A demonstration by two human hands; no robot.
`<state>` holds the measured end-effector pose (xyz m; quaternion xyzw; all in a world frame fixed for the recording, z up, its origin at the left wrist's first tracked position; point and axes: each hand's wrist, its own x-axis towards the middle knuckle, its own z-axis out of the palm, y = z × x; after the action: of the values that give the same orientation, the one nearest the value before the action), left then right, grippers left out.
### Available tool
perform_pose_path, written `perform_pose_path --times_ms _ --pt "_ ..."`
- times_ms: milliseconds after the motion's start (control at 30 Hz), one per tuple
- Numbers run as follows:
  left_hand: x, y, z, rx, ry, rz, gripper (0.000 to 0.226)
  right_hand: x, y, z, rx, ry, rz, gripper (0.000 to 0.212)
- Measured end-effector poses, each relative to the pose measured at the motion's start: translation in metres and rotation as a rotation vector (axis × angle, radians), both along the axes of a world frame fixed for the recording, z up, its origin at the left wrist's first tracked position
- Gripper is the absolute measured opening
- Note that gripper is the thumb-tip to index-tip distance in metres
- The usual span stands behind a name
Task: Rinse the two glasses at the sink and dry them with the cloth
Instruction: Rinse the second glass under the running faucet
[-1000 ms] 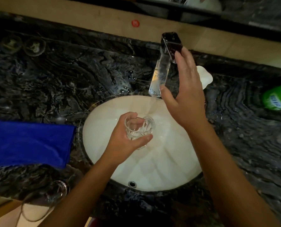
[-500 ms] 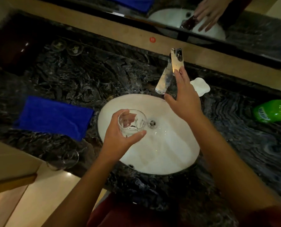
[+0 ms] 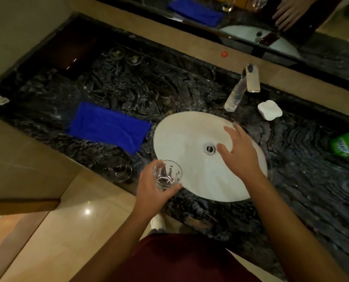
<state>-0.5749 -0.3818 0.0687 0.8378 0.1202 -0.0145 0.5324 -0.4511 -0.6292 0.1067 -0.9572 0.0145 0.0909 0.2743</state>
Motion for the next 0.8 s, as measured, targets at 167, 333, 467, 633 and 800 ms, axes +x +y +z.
perform_pose_path --times_ms 167,333,467,633,800 --pt "-0.021 0.023 -0.017 0.007 0.022 0.045 0.078 -0.066 -0.003 -0.054 -0.188 0.237 0.118 0.063" --pt "-0.03 0.035 -0.032 0.033 0.034 0.049 0.081 -0.146 -0.02 -0.094 -0.424 0.375 0.207 0.072" --pt "-0.033 0.04 -0.041 0.047 0.029 0.043 0.083 -0.167 -0.022 -0.106 -0.467 0.313 0.184 0.082" --pt "-0.038 0.043 -0.045 0.051 -0.004 0.042 0.081 -0.171 -0.019 -0.107 -0.479 0.287 0.19 0.071" --pt "-0.044 0.046 -0.053 0.052 -0.008 0.061 0.082 -0.17 -0.018 -0.108 -0.479 0.238 0.174 0.067"
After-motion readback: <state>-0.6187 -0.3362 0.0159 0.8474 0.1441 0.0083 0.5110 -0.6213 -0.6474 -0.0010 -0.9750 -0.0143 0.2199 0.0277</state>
